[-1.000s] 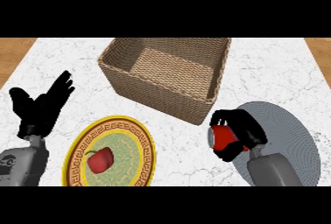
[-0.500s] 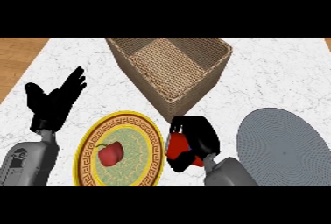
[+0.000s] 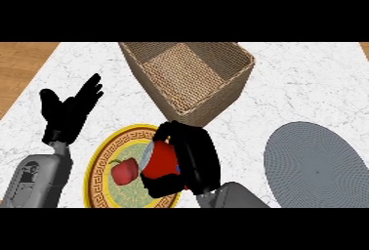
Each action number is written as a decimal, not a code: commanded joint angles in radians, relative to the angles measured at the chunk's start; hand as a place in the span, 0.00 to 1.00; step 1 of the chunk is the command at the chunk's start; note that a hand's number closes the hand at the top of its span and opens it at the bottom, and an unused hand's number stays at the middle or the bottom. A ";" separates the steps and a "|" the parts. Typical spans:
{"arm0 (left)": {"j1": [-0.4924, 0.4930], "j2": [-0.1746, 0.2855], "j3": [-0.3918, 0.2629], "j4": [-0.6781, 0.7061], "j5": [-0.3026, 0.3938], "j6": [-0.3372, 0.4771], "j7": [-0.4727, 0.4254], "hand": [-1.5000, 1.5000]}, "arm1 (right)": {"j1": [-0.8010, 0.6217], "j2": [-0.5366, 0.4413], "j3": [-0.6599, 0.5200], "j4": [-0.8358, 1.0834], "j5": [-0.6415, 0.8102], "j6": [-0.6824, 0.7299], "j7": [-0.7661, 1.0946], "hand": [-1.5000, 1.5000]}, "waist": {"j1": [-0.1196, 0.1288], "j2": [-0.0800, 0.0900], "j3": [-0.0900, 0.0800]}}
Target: Pick the can from the placemat and place it in the basket
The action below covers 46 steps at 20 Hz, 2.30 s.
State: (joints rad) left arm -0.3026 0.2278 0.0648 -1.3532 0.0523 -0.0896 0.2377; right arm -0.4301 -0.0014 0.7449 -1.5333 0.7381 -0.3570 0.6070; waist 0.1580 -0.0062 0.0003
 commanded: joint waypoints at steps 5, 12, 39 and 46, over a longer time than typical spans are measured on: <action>-0.016 0.000 0.000 0.021 -0.015 0.016 0.008 0.50 | -0.227 0.001 0.087 -0.009 0.085 -0.204 0.328 1.00 | -0.023 -0.009 -0.009; -0.017 -0.012 -0.002 0.031 -0.025 0.031 0.000 0.50 | -0.486 0.001 0.048 0.060 0.137 -0.190 0.586 1.00 | -0.026 -0.010 -0.010; -0.017 0.024 0.046 0.041 -0.006 0.020 -0.023 0.50 | -1.061 0.001 -0.115 0.697 0.122 -0.164 0.812 1.00 | -0.059 0.017 -0.005; -0.041 0.032 0.068 0.047 0.009 0.024 0.006 0.50 | -0.963 0.001 -0.090 0.749 0.106 -0.342 0.731 1.00 | -0.089 0.019 -0.003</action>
State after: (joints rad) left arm -0.3179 0.2557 0.1149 -1.3187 0.0507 -0.0725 0.2277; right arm -1.4105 -0.0126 0.6493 -0.8225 0.8478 -0.5707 1.1806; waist 0.0908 0.0107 -0.0038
